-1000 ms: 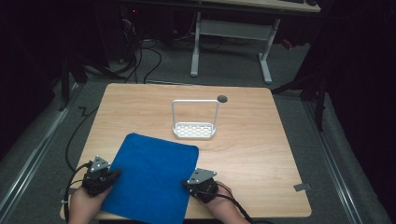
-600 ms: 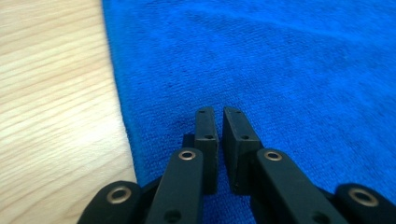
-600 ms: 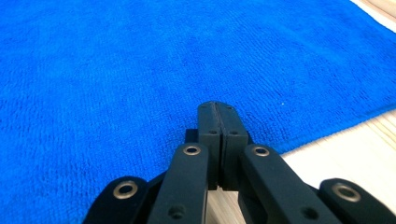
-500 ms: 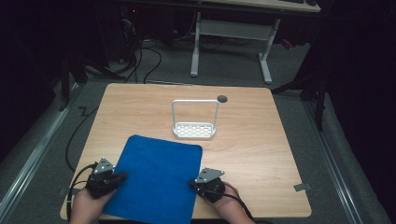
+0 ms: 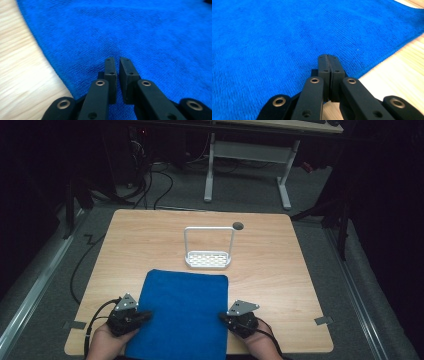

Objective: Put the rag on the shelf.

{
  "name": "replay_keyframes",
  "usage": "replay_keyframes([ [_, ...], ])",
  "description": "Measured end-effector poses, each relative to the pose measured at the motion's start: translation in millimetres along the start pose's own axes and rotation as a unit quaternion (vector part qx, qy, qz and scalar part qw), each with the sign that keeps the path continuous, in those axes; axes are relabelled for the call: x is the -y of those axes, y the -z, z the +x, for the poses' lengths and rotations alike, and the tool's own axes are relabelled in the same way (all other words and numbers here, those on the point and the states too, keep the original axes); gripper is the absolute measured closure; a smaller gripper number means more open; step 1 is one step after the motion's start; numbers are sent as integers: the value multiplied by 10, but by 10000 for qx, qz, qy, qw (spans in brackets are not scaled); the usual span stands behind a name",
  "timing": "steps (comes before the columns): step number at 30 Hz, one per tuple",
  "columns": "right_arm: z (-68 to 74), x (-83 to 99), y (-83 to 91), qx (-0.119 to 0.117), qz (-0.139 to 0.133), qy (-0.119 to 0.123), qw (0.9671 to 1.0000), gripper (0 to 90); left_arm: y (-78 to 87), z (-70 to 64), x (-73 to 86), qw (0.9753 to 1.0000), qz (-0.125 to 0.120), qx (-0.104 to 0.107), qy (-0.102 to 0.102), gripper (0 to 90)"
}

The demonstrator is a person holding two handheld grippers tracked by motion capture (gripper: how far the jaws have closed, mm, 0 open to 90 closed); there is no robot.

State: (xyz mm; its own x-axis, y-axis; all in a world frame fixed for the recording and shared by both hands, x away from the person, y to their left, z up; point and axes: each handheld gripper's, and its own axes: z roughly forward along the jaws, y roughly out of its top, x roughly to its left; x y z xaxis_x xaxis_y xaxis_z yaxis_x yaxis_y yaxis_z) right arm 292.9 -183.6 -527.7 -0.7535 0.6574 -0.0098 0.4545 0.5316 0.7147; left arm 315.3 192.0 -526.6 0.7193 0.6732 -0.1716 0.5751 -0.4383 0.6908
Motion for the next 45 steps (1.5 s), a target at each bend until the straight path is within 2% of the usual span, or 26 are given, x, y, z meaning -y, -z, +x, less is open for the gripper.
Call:
replay_keyframes([
  [1, -34, 32, 39, 63, 20, -12, 10000, 900, -44, -53, -19, 9999, -13, 149, -49, 847],
  [2, -34, 32, 39, 63, 20, -12, 10000, 900, -44, -53, -19, 9999, -13, 149, -49, 846],
  [3, -76, 63, 77, 110, 38, -59, 9999, 900, -90, -104, -36, 9996, -45, 278, -96, 846],
  [6, -120, 94, 110, 167, 45, -109, 9998, 900, -130, -153, -54, 9992, -73, 355, -143, 845],
  [7, -163, 129, 148, 236, 48, -143, 9996, 900, -180, -215, -85, 9990, -86, 391, -215, 843],
  [10, -228, 194, 216, 346, 51, -201, 9992, 900, -253, -287, -135, 9986, -116, 419, -299, 838],
  [14, -301, 271, 294, 452, 39, -271, 9986, 900, -329, -343, -188, 9984, -161, 433, -322, 830],
  [15, -360, 329, 351, 529, 33, -365, 9979, 900, -364, -368, -211, 9982, -183, 453, -360, 830],
  [20, -448, 416, 432, 601, -5, -472, 9971, 900, -394, -389, -215, 9978, -247, 513, -346, 822],
  [22, -461, 424, 443, 622, 3, -499, 9968, 900, -404, -380, -209, 9975, -300, 578, -289, 804],
  [23, -463, 416, 437, 667, 20, -447, 9968, 900, -422, -372, -204, 9971, -384, 633, -187, 797],
  [25, -476, 408, 427, 693, 13, -417, 9967, 900, -436, -365, -213, 9969, -402, 658, -130, 794],
  [32, -561, 399, 402, 720, -44, -540, 9959, 900, -443, -368, -212, 9966, -436, 686, -112, 766],
  [36, -563, 401, 399, 709, -65, -575, 9958, 894, -436, -376, -206, 9965, -436, 683, -188, 744],
  [39, -559, 403, 443, 752, -160, -620, 9951, 825, -419, -376, -193, 9964, -470, 679, -199, 730],
  [41, -570, 402, 482, 743, -344, -691, 9942, 795, -393, -364, -186, 9960, -593, 650, -142, 731],
  [42, -576, 401, 493, 740, -400, -719, 9939, 787, -393, -364, -186, 9960, -593, 650, -142, 729],
  [43, -583, 402, 495, 749, -432, -731, 9936, 774, -360, -343, -187, 9954, -749, 592, -53, 723],
  [44, -589, 403, 493, 754, -449, -747, 9933, 764, -360, -343, -187, 9954, -749, 592, -53, 718],
  [45, -594, 405, 486, 738, -461, -750, 9934, 750, -331, -322, -191, 9950, -894, 440, -15, 707],
])
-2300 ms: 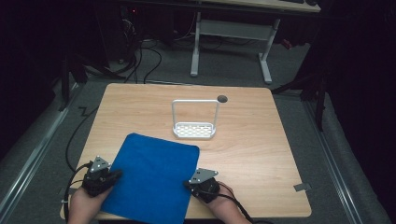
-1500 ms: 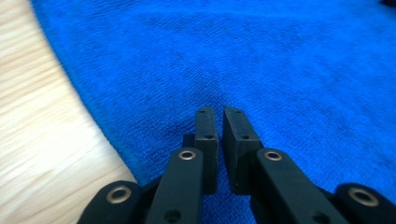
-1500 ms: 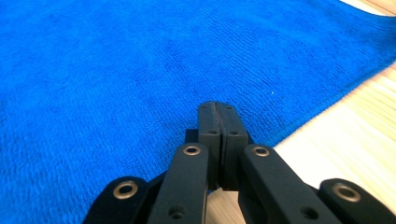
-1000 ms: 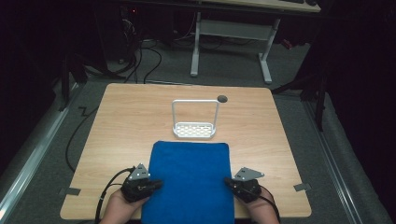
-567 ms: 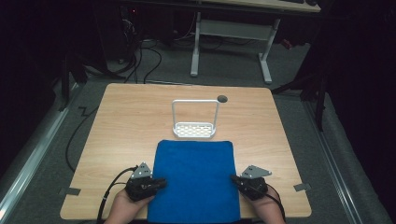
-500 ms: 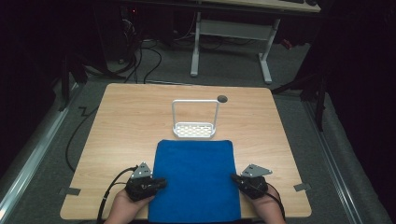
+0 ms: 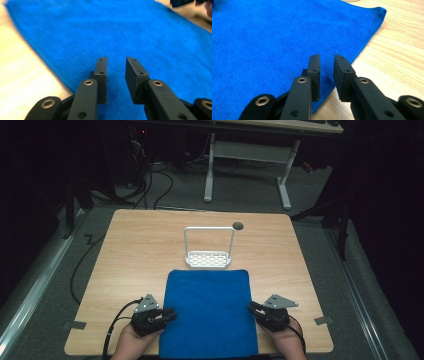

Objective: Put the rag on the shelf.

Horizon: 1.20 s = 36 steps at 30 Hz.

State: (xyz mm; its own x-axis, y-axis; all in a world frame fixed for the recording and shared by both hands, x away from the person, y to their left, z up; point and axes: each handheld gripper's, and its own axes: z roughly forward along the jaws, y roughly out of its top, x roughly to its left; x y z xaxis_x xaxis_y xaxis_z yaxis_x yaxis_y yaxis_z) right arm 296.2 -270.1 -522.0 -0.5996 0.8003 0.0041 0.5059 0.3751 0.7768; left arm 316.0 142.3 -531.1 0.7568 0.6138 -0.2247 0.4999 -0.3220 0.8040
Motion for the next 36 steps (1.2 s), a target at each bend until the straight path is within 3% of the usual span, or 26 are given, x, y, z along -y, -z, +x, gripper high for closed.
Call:
replay_keyframes([
  [2, -1, 4, -18, 2, 16, -5, 10000, 719, 28, 20, -9, 9998, -109, -192, 1, 684],
  [3, -1, 4, -18, 2, 16, -5, 10000, 719, 28, 20, -9, 9998, -109, -192, 1, 675],
  [4, -3, 8, -37, -6, 2, 31, 10000, 691, 49, 49, -21, 9991, -191, -382, 34, 664],
  [5, -3, 8, -37, -6, 2, 31, 10000, 691, 49, 49, -21, 9991, -191, -382, 34, 655],
  [6, -3, 7, -46, -2, -17, 11, 10000, 676, 62, 82, -36, 9981, -252, -558, 66, 645],
  [9, -9, 7, -48, 4, -61, -5, 10000, 664, 59, 123, -59, 9971, -219, -722, 50, 615],
  [10, -14, 3, -40, 25, -80, -45, 10000, 661, 55, 172, -90, 9955, -215, -927, 12, 612],
  [11, -14, 3, -40, 25, -80, -45, 10000, 661, 55, 172, -90, 9955, -215, -927, 12, 605],
  [12, -19, 0, -35, 54, -136, -82, 9999, 660, 44, 243, -136, 9934, -249, -1121, 32, 604],
  [15, -24, -5, -30, 107, -162, -144, 9997, 660, -2, 329, -198, 9923, -279, -1192, 196, 590],
  [16, -30, -3, -30, 116, -180, -212, 9995, 647, -63, 406, -263, 9905, -257, -1330, 228, 584],
  [17, -30, -3, -30, 116, -180, -212, 9995, 647, -63, 406, -263, 9905, -257, -1330, 228, 573],
  [18, -37, 0, -37, 80, -207, -252, 9994, 580, -129, 486, -330, 9895, -251, -1386, 316, 565],
  [21, -38, 2, -39, 77, -215, -237, 9995, 566, -179, 550, -388, 9883, -244, -1453, 398, 542],
  [24, -35, 5, -35, 105, -256, -177, 9995, 541, -280, 686, -496, 9851, -176, -1631, 511, 517],
  [26, -32, 9, -43, 122, -249, -156, 9995, 532, -319, 732, -525, 9850, -250, -1577, 653, 502],
  [31, -33, 7, -65, 94, -260, -90, 9996, 524, -457, 752, -585, 9861, -152, -1521, 655, 500],
  [33, -25, 4, -68, 96, -262, -86, 9996, 518, -528, 759, -615, 9856, -63, -1573, 617, 523],
  [36, -22, 5, -57, 125, -367, -70, 9992, 522, -672, 798, -648, 9840, 109, -1606, 767, 579],
])
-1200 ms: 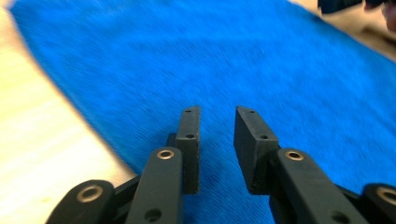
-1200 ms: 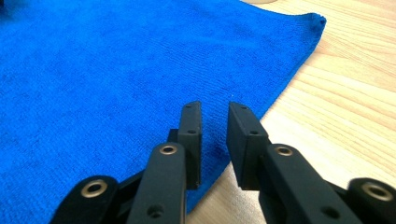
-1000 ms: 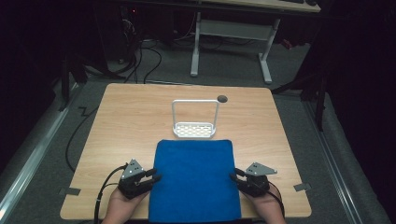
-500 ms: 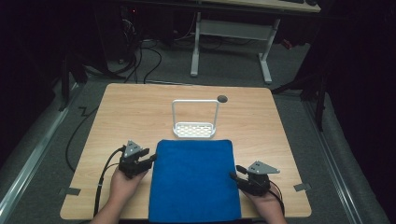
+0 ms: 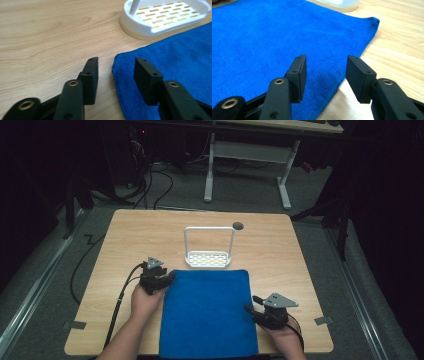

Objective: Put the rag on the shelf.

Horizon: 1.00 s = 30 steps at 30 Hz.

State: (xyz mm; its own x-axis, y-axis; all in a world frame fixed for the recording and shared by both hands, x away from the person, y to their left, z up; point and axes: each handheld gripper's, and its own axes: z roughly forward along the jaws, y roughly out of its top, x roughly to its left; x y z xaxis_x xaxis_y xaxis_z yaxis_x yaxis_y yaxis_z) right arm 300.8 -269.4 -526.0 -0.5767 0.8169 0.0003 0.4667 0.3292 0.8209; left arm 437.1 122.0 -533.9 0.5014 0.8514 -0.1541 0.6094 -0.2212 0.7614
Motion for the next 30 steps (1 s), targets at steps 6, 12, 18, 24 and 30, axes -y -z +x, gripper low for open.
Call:
replay_keyframes([
  [6, -50, 12, -1, 82, -73, -202, 9997, 518, -24, -5, 5, 10000, -11, 4, 36, 735],
  [12, -138, -111, -114, 309, -137, -475, 9983, 481, -28, -34, 10, 10000, 35, 17, -49, 850],
  [18, -455, -438, -524, 565, 277, -922, 9938, 451, -27, -34, 10, 10000, 52, 13, -82, 868],
  [24, -575, -593, -830, 596, 653, -973, 9913, 473, -26, -30, 10, 10000, 56, 39, -72, 868],
  [30, -529, -616, -916, 819, 805, -710, 9908, 674, -27, -30, 10, 10000, 45, 44, -54, 868],
])
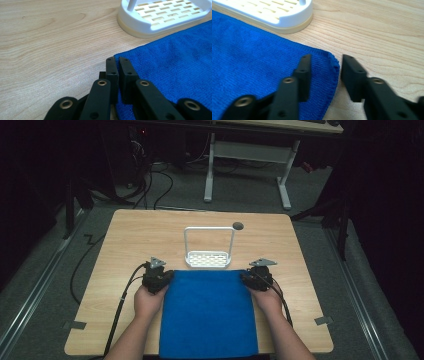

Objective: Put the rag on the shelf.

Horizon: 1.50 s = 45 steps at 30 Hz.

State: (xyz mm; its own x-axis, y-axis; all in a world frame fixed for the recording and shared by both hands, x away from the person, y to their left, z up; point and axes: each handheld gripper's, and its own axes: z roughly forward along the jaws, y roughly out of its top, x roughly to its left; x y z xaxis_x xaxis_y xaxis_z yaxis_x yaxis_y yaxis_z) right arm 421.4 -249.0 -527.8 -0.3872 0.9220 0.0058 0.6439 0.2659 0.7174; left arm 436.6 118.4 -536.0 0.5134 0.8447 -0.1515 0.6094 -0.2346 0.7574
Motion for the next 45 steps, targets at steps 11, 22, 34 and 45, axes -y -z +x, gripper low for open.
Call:
replay_keyframes([
  [11, 111, 31, 80, -214, -187, 52, 9996, 882, 5, -2, 1, 10000, 19, 11, -31, 876],
  [22, 257, 174, 351, -236, -964, 111, 9950, 882, 238, -28, 105, 9969, -696, 367, -65, 882],
  [34, 397, 107, 632, -239, -1731, 185, 9844, 882, 751, -319, 118, 9816, -1787, 82, -668, 882],
  [45, 569, 15, 858, 42, -2361, 395, 9709, 882, 963, -396, 89, 9695, -2391, 65, -541, 880],
])
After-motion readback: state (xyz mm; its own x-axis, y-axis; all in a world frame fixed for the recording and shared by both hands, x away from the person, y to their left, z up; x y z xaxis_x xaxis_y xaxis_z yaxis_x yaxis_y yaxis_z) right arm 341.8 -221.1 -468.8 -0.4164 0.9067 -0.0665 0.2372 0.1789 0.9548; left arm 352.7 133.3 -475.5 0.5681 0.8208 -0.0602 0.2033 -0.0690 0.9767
